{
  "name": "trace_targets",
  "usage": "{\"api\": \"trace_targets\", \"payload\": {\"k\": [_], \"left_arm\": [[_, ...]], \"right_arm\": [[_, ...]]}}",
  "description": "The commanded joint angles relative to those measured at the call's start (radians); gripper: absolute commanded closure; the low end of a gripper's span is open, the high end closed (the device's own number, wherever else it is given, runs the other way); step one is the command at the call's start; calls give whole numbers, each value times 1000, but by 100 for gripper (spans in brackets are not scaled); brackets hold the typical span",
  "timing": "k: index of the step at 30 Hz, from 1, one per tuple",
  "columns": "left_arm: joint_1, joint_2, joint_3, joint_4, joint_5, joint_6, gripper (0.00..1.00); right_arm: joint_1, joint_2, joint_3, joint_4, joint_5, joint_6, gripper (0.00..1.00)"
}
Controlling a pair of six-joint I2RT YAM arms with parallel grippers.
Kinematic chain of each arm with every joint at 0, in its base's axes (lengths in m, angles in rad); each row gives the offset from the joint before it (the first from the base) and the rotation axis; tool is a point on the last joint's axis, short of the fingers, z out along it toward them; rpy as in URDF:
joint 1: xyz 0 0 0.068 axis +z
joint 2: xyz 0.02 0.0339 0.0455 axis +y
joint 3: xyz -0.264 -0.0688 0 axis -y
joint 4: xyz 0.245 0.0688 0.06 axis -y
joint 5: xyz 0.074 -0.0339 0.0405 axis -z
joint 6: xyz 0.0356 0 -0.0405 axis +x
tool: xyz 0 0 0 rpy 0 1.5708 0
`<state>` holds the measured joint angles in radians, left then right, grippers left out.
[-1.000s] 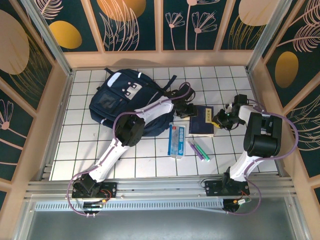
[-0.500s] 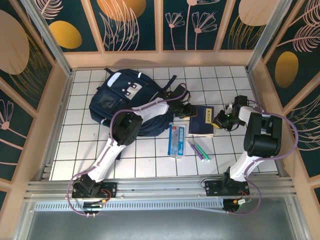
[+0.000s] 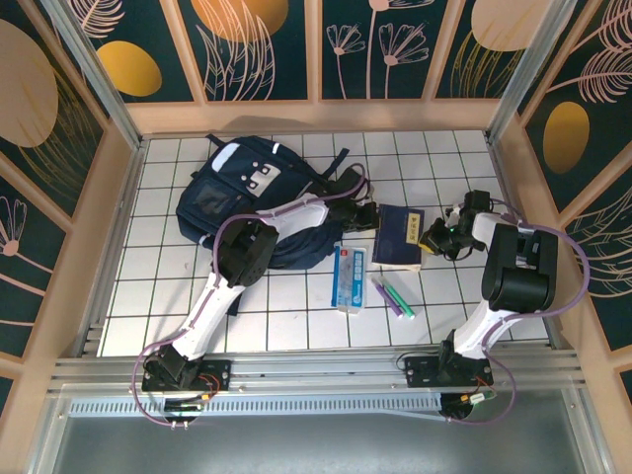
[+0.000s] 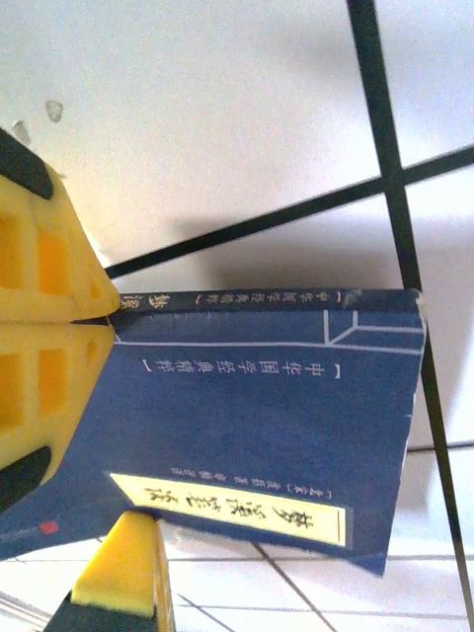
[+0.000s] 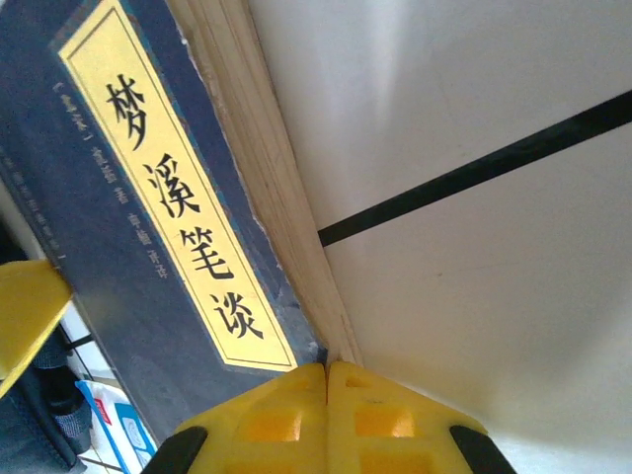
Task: Pack the student bag
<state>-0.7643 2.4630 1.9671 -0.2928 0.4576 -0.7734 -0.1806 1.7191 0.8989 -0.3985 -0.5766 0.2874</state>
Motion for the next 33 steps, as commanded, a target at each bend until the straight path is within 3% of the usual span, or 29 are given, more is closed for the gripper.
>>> {"api": "trace_targets", "payload": {"k": [1, 12, 14, 16, 23, 33], "left_arm": [[-72, -98, -6, 124, 207, 27, 100], [-72, -124, -68, 167, 237, 41, 100], [-71, -113, -68, 160, 244, 52, 96], [-71, -95, -61, 141, 231, 65, 83], [-69, -41, -33, 31, 126, 122, 58], [-53, -59, -46, -63, -65, 171, 55]], "right_arm": [[31, -19, -25, 50, -161, -18, 100], [32, -30, -45, 96, -211, -12, 100], [33, -31, -47, 104, -225, -13, 100], [34, -34, -48, 113, -231, -14, 100], [36, -33, -50, 115, -232, -16, 100], [35, -28, -58, 115, -216, -17, 100]]}}
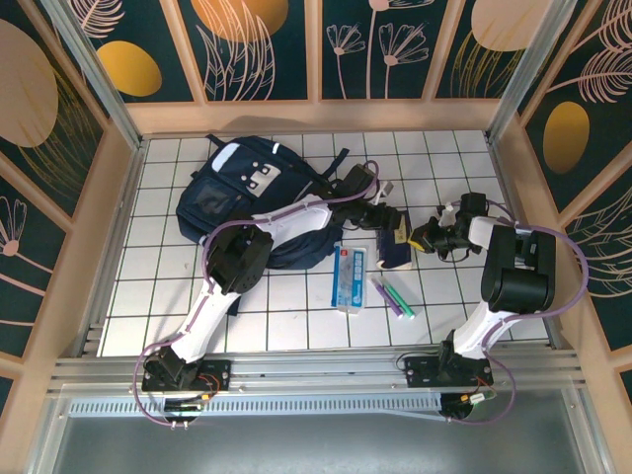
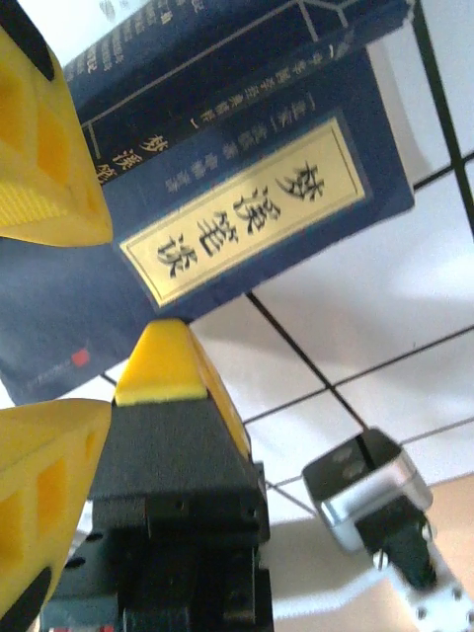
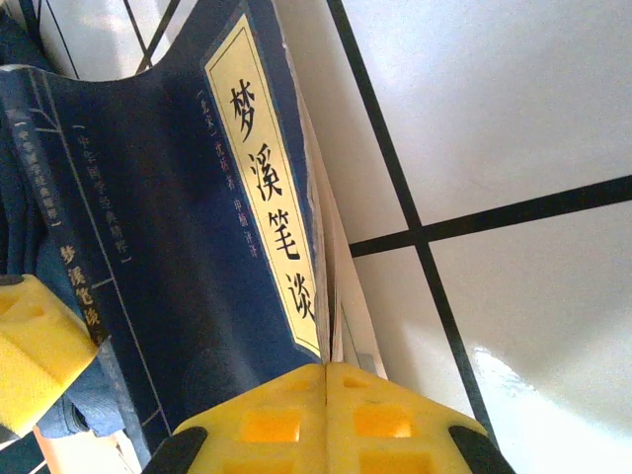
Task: Pack the student bag
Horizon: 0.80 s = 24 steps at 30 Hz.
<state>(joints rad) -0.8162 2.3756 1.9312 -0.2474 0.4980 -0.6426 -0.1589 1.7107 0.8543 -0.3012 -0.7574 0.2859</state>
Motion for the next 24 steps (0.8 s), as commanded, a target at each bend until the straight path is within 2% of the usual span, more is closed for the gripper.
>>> {"api": "trace_targets", "payload": {"k": [1, 10, 17, 20, 24], "left_arm": [[1, 30, -5, -126, -124, 48, 54], [3, 0, -22, -267, -341, 52, 51], [23, -77, -91, -300, -402, 16, 45], [28, -72, -95, -288, -352, 18, 43], [29, -26, -86, -208, -130, 7, 47]], "right_arm": [[14, -21, -13, 16, -28, -17, 100], [13, -13, -11, -13, 33, -29, 100], [15, -7, -8, -19, 44, -34, 100], [16, -7, -6, -22, 47, -37, 100], [17, -1, -3, -18, 38, -36, 100]]}}
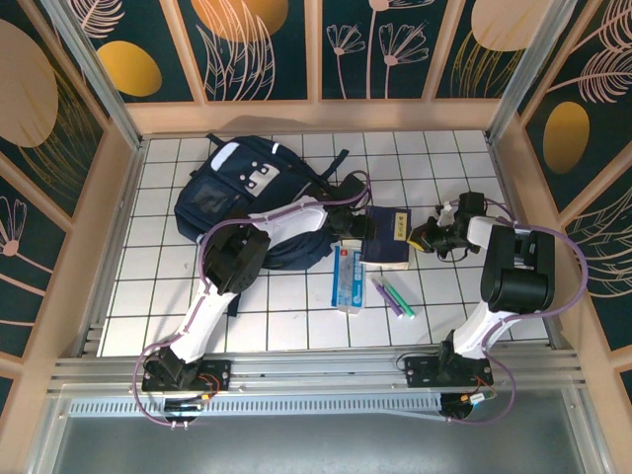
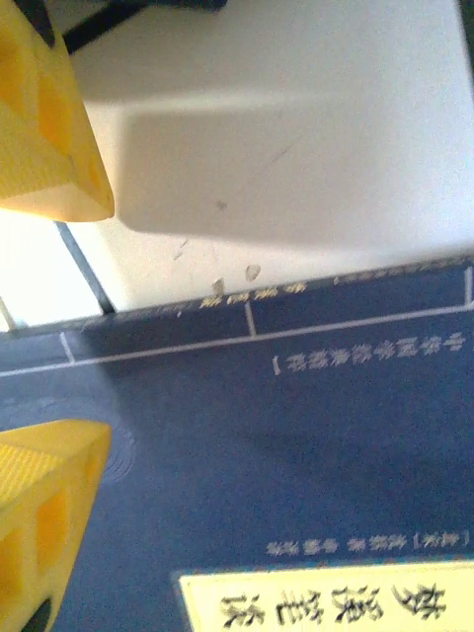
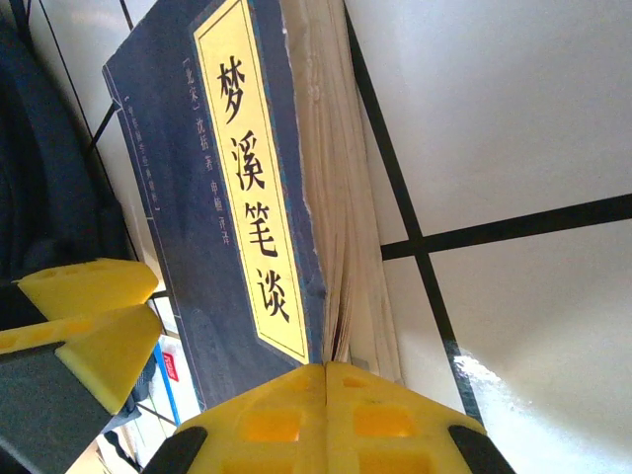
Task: Pack the student bag
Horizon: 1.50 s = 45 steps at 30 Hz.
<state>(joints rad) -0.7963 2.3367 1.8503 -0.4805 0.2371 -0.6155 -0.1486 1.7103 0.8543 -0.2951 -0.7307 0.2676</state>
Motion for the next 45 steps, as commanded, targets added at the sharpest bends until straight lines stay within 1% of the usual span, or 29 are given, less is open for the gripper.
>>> {"api": "trace_targets", "payload": {"k": [1, 5, 7, 9, 14, 15, 16, 17, 18, 20, 21, 22, 23, 24, 25, 26, 27, 30, 32, 34, 36, 39, 42, 45], "left_arm": [[9, 15, -15, 57, 164, -28, 48], [10, 15, -34, 140, 247, -44, 52], [10, 18, -45, 190, 308, -64, 55], [10, 24, -48, 208, 324, -76, 57], [10, 11, -67, 253, 342, -86, 64], [10, 5, -71, 247, 323, -84, 63], [9, 0, -68, 230, 292, -79, 59], [9, -12, -67, 203, 234, -72, 52], [10, -22, -64, 164, 153, -72, 48], [9, -36, -54, 87, 5, -69, 46], [11, -32, -40, 46, -49, -71, 45], [13, -26, -30, 26, -66, -68, 45], [13, -17, -22, 18, -68, -62, 45], [14, -9, -19, 20, -52, -61, 45], [14, -3, -20, 30, -33, -62, 45], [13, 4, -20, 39, -14, -68, 45], [12, 9, -19, 50, -1, -71, 45], [13, 22, -5, 61, 2, -81, 45], [14, 31, 25, 37, -19, -80, 45], [13, 31, 52, 10, -59, -75, 44], [15, 15, 69, 0, -84, -67, 43], [19, -14, 72, -8, -110, -75, 40], [29, 2, 84, -33, -107, -84, 38], [30, 46, 109, -53, -55, -82, 38]], "right_arm": [[9, 0, -3, -24, 10, -17, 100], [17, -1, -8, -22, 7, -16, 100], [20, 2, -9, -18, 1, -17, 100], [23, 2, -8, -18, -2, -16, 100], [27, 3, -10, -17, -8, -17, 100], [27, 1, -11, -17, -3, -17, 100], [27, -1, -11, -18, 0, -16, 100], [27, -4, -12, -15, 6, -15, 100], [27, -9, -13, -16, 12, -13, 100], [25, -11, -11, -22, 25, -13, 100], [26, -11, -10, -25, 30, -14, 98], [26, -13, -9, -27, 31, -15, 90], [25, -15, -9, -28, 37, -12, 79], [27, -22, -9, -24, 45, -7, 70], [27, -31, -11, -19, 52, -1, 65], [27, -49, -9, -18, 71, 10, 60], [27, -65, -4, -27, 99, 18, 58], [30, -108, 34, -83, 217, 15, 52], [35, -106, 63, -112, 257, -14, 51], [51, -74, 89, -127, 239, -44, 51], [90, -38, 117, -131, 217, -56, 51], [148, 8, 162, -145, 264, -54, 51], [174, 50, 194, -163, 357, -49, 49], [179, 74, 200, -174, 425, -55, 48]]}}
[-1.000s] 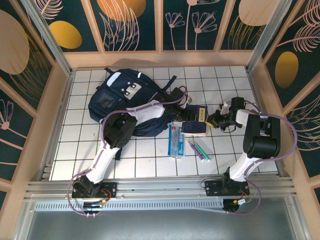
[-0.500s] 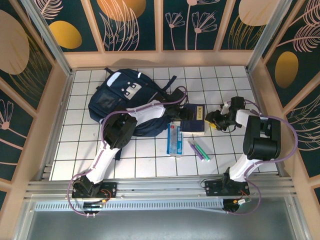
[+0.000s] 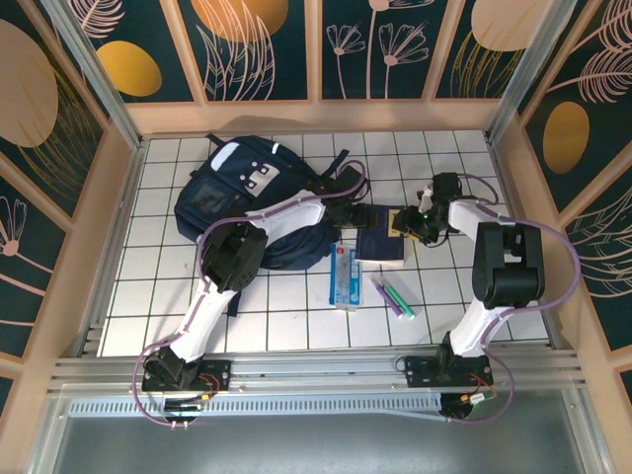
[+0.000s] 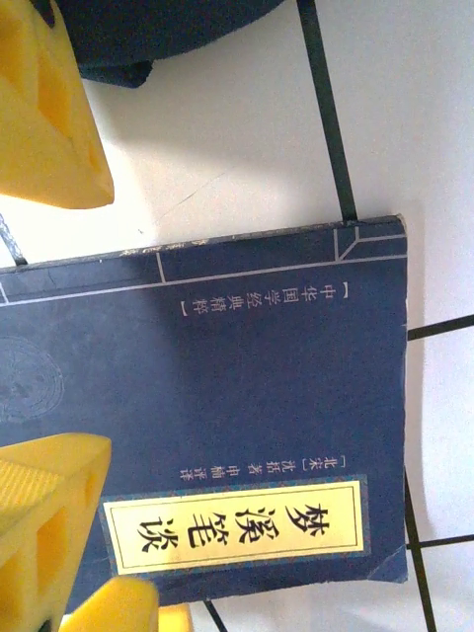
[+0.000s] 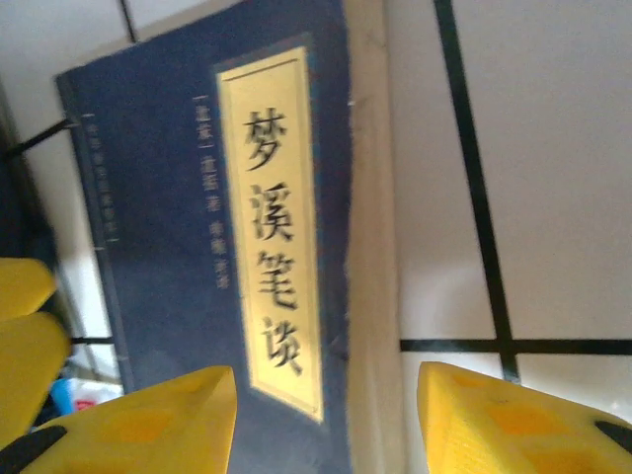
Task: Pack the student bag
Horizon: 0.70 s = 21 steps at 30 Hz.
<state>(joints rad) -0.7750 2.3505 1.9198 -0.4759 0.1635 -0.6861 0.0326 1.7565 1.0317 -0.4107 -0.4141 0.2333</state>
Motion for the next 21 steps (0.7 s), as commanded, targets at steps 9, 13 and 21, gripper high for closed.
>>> {"api": "trace_targets", "payload": {"k": [9, 13, 21], "left_arm": [[9, 77, 20, 16, 164, -21, 38], [8, 82, 14, 22, 182, -20, 38], [8, 60, -23, 133, 332, -27, 45]], "right_arm": [[-12, 88, -14, -40, -45, -68, 73], [-16, 98, -24, -33, -58, -66, 86], [-39, 114, -29, -25, -111, -74, 100]]}}
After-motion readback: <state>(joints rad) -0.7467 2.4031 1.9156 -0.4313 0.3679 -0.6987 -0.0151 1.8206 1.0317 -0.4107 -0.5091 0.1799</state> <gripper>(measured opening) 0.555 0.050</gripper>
